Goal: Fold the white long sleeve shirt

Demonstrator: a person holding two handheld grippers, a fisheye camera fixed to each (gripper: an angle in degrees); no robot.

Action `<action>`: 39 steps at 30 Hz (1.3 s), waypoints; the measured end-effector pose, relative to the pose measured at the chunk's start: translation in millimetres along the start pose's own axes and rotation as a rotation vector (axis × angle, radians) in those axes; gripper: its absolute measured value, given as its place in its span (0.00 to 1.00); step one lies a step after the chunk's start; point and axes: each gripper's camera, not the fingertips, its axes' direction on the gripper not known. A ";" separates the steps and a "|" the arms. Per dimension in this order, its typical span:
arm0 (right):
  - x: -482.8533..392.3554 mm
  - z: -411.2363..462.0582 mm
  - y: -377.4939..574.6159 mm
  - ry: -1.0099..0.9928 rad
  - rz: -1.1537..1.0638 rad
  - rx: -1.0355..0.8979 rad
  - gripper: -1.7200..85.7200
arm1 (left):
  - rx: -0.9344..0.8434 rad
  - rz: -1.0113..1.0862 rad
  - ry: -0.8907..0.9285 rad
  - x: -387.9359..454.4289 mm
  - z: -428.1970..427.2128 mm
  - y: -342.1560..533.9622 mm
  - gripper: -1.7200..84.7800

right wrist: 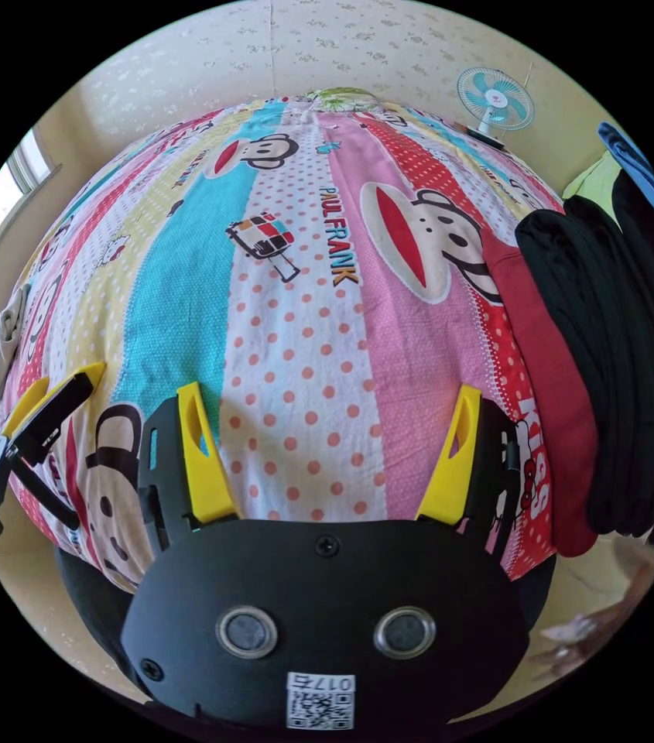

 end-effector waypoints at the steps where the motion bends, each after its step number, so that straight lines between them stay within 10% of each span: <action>1: 0.6 -0.6 -0.3 0.001 0.000 0.000 0.49 | -0.002 0.002 0.000 -1.3 -0.1 -0.5 0.36; 39: 16.8 -13.6 0.1 0.022 -0.003 -0.004 0.49 | -0.019 0.008 -0.011 -30.0 -20.4 -13.5 0.36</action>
